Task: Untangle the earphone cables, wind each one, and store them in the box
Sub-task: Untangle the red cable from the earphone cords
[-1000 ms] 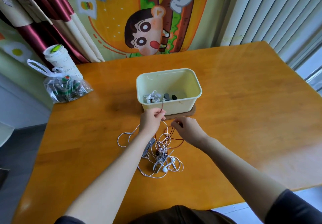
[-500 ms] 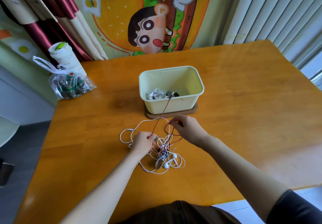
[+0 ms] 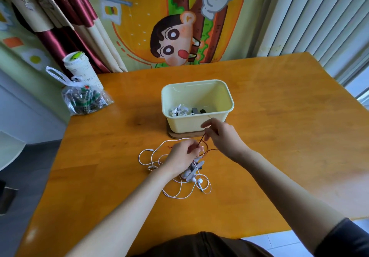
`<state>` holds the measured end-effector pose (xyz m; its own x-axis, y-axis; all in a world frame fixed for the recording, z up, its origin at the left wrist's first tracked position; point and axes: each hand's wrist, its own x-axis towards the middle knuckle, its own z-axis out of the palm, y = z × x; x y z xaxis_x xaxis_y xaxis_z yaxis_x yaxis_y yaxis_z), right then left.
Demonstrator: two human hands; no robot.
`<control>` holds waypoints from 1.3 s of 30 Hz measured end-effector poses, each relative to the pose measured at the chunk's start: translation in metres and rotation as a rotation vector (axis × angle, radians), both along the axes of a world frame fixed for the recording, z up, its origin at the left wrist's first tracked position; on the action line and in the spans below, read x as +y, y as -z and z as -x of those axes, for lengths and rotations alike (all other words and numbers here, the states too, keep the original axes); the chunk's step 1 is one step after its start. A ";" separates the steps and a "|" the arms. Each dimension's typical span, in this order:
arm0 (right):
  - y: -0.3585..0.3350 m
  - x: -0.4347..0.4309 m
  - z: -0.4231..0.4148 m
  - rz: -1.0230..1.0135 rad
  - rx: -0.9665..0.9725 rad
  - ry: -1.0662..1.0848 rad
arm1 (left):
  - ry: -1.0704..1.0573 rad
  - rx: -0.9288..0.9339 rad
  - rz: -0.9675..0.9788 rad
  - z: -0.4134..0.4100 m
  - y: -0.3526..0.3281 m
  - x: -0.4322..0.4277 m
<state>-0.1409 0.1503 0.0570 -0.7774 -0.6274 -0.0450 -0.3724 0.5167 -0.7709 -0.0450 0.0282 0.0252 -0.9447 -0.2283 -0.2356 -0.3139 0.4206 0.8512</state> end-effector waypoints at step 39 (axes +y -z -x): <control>0.003 0.004 -0.020 -0.169 0.194 -0.062 | -0.022 0.028 0.121 -0.006 -0.018 -0.015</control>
